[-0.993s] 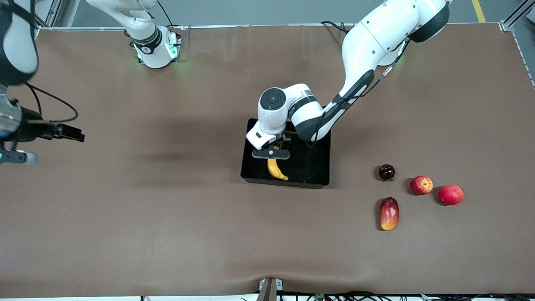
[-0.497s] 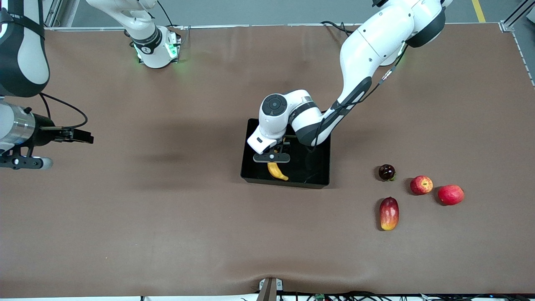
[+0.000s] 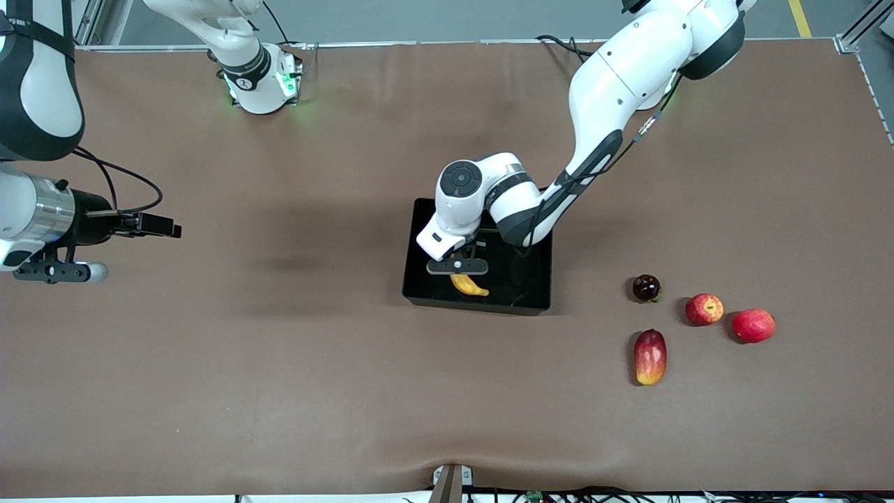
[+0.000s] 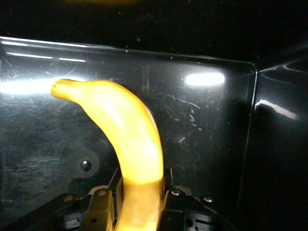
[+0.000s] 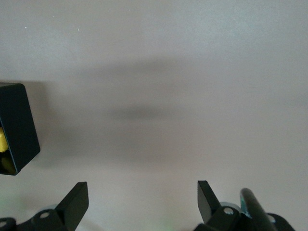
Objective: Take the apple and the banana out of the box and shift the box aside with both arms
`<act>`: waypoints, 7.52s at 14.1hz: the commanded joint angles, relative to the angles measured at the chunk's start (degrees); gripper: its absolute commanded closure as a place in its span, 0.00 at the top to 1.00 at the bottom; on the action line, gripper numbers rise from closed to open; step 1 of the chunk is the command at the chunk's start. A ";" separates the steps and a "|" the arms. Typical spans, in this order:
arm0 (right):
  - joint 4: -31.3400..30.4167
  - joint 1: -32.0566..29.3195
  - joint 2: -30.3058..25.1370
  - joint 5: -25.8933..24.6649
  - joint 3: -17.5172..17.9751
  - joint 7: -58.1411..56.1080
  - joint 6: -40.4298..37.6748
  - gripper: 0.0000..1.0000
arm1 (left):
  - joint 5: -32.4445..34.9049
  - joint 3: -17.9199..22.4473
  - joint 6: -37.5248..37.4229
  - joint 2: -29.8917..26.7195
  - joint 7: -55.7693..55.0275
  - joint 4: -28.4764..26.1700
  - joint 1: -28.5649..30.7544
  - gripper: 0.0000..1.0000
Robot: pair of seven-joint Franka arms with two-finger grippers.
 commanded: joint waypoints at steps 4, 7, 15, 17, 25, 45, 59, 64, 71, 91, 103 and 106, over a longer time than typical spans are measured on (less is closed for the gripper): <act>0.19 2.18 0.24 5.81 -0.11 5.86 -0.47 1.00 | 1.96 0.65 -0.43 -2.17 -1.93 0.79 -0.24 0.00; 0.10 4.73 0.24 5.82 -0.02 9.47 -0.47 1.00 | 1.87 0.39 -3.41 -5.15 -1.85 0.97 0.29 0.00; -0.16 9.92 2.17 5.90 -0.11 12.64 0.58 1.00 | -5.49 -0.31 -8.60 -15.52 8.15 0.88 8.10 0.00; -0.16 11.23 2.53 5.99 -0.11 12.82 1.64 1.00 | -6.64 -0.32 -12.45 -17.99 13.51 0.97 11.00 0.00; -3.94 23.88 6.56 5.82 -0.11 29.42 17.10 1.00 | -8.58 -0.14 -14.50 -20.55 32.84 0.79 27.60 0.00; -6.31 39.02 23.80 1.86 -0.38 35.85 47.52 0.00 | -13.75 8.30 4.84 1.25 29.19 10.37 39.67 0.00; -6.75 26.82 6.67 -4.00 -1.43 35.41 19.59 0.00 | -14.38 11.37 4.58 1.25 27.42 10.11 37.99 1.00; -6.93 17.33 2.97 -6.05 -1.43 25.69 13.95 0.00 | -14.83 7.35 -6.82 -5.41 28.73 9.76 39.75 1.00; -10.79 -2.62 2.35 -6.05 -1.43 -0.60 15.78 0.00 | -14.56 2.41 -25.64 -21.31 39.44 9.14 41.95 1.00; -20.82 -22.77 14.40 4.76 -1.25 -29.90 37.96 1.00 | -23.43 -0.93 -48.68 -45.50 54.76 6.86 42.30 1.00; 9.57 -21.81 12.81 2.04 -1.08 -49.50 14.56 1.00 | -30.65 25.70 -48.07 -49.72 54.76 2.64 17.26 1.00; 18.02 -20.32 12.20 1.95 -0.90 -49.76 14.38 1.00 | -30.65 25.52 -46.67 -53.49 54.67 -1.91 17.16 1.00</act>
